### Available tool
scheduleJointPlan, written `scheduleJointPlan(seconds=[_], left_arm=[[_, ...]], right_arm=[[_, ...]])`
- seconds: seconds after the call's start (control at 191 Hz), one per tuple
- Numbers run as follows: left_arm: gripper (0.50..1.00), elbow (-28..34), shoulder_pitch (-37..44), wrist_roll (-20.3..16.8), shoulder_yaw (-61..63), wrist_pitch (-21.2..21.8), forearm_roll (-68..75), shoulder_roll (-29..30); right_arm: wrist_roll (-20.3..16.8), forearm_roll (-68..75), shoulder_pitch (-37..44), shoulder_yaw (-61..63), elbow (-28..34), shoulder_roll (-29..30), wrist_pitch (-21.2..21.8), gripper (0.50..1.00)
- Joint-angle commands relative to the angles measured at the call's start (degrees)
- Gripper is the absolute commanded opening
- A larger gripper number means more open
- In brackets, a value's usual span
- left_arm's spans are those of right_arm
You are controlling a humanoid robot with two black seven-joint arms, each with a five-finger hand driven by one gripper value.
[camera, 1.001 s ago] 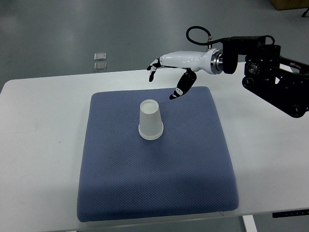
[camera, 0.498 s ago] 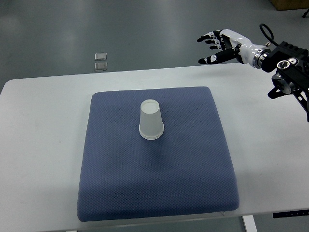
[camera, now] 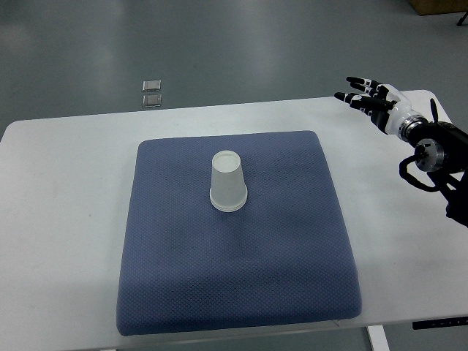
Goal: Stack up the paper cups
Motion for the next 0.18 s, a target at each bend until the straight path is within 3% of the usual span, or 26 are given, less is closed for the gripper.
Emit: scheduleJointPlan(seconds=[0.0, 0.173], left_arm=[[1.0, 0.1, 0.0, 0.0, 0.0, 0.0, 0.0, 0.0], [1.0, 0.0, 0.0, 0.0, 0.0, 0.0, 0.0, 0.0]], right_arm=[[0.0, 0.1, -0.3, 0.0, -0.1, 0.1, 0.0, 0.917], [0.4, 0.0, -0.4, 0.0, -0.1, 0.3, 0.1, 0.917]])
